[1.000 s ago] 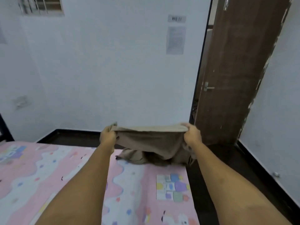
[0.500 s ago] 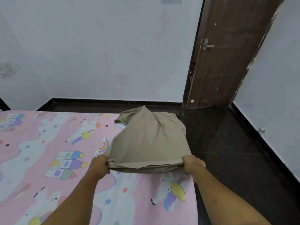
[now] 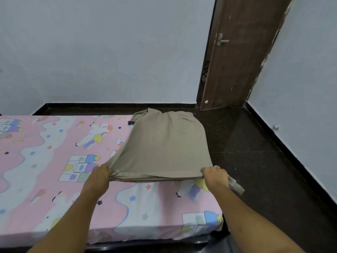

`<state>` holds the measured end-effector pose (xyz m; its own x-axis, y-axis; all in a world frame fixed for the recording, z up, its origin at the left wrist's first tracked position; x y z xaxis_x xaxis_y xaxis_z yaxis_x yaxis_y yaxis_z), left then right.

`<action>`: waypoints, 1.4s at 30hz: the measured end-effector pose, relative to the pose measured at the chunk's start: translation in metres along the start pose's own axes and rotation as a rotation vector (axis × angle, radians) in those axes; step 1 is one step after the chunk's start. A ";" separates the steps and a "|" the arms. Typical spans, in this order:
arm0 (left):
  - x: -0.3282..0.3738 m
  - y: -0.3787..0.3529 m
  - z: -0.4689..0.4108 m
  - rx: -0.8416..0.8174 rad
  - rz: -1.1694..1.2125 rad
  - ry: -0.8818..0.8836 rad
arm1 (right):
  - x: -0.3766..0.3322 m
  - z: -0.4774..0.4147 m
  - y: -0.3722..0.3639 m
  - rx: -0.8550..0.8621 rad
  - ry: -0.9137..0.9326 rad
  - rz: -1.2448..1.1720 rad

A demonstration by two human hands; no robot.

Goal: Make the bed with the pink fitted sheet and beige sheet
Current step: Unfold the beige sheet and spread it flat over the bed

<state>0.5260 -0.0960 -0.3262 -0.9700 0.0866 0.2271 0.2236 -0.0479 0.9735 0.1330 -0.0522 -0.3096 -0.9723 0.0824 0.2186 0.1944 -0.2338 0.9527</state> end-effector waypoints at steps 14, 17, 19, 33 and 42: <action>-0.051 -0.057 0.153 -0.377 -0.219 0.037 | -0.051 0.145 -0.058 0.117 0.029 0.056; -0.054 -0.066 0.160 -0.417 -0.204 0.028 | -0.047 0.157 -0.076 0.076 0.002 0.071; -0.058 -0.072 0.169 -0.430 -0.193 0.033 | -0.046 0.167 -0.078 0.079 -0.016 0.065; -0.050 -0.088 0.259 -0.447 -0.167 0.062 | -0.033 0.233 -0.109 0.052 -0.008 0.110; -0.026 -0.089 0.341 -0.427 -0.229 0.155 | -0.018 0.299 -0.136 -0.024 0.094 0.147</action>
<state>0.5637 0.2452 -0.4094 -0.9996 -0.0048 -0.0292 -0.0239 -0.4507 0.8923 0.1626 0.2675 -0.3800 -0.9417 -0.0453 0.3333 0.3332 -0.2600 0.9063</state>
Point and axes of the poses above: each hand's wrist, its own z-axis away from the middle knuckle, its own y-axis out of the back of the hand, x = y × z, the point moved 5 cm from there along -z, towards the middle knuckle, and after that the axes turned 1 degree about z, right-handed, at the moved point
